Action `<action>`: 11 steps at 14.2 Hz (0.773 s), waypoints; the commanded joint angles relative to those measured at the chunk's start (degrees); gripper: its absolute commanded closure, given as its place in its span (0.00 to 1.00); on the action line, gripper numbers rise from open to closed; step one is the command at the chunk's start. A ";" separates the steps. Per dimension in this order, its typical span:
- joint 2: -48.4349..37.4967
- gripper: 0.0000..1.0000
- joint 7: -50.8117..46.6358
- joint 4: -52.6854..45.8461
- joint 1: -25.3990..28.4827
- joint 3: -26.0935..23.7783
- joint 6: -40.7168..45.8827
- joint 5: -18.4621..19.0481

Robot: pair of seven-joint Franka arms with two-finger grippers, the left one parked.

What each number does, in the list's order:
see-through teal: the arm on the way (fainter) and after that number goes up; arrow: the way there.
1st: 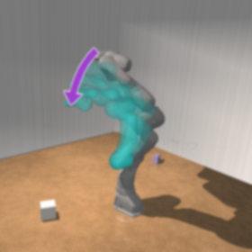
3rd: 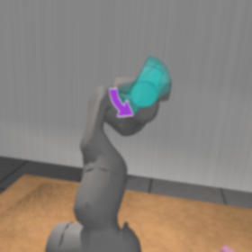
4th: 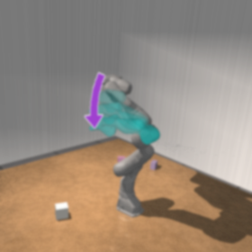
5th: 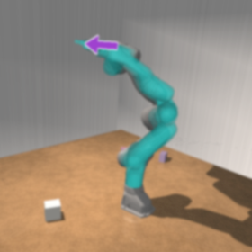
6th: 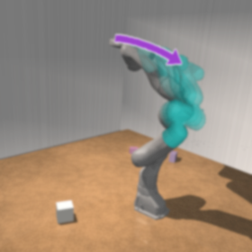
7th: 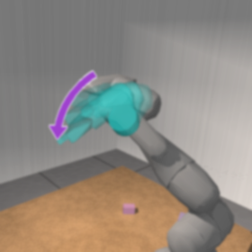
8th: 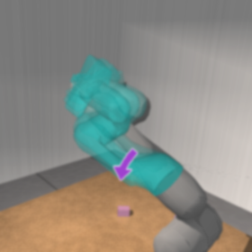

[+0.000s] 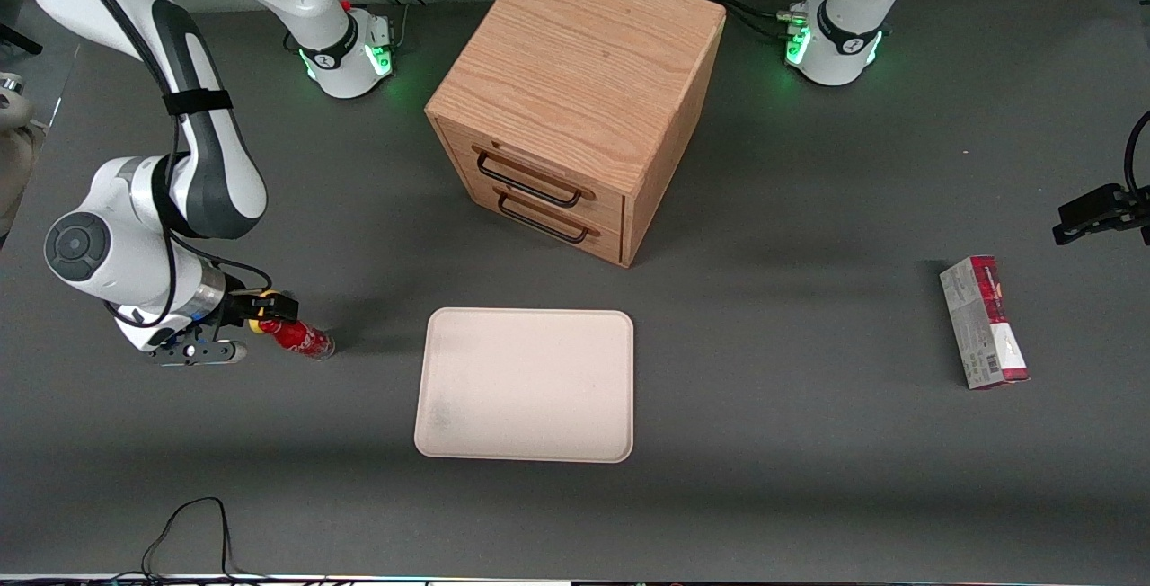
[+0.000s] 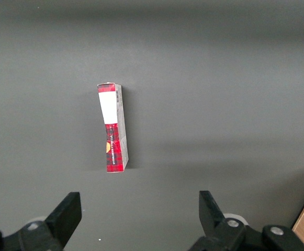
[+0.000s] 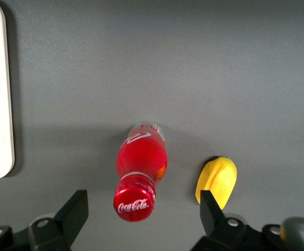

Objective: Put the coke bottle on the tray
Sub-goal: 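Close the right gripper around the bottle's neck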

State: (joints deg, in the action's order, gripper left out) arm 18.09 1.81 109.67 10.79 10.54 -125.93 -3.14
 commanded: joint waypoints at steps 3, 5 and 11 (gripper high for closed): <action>-1.48 0.94 1.09 1.60 0.19 0.19 -1.25 0.50; -1.39 1.00 1.01 1.60 0.19 0.10 -1.25 0.50; -1.39 1.00 0.83 1.60 0.19 0.19 -1.25 0.50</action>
State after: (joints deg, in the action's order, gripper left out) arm 18.06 1.88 109.79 10.84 10.51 -126.08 -3.14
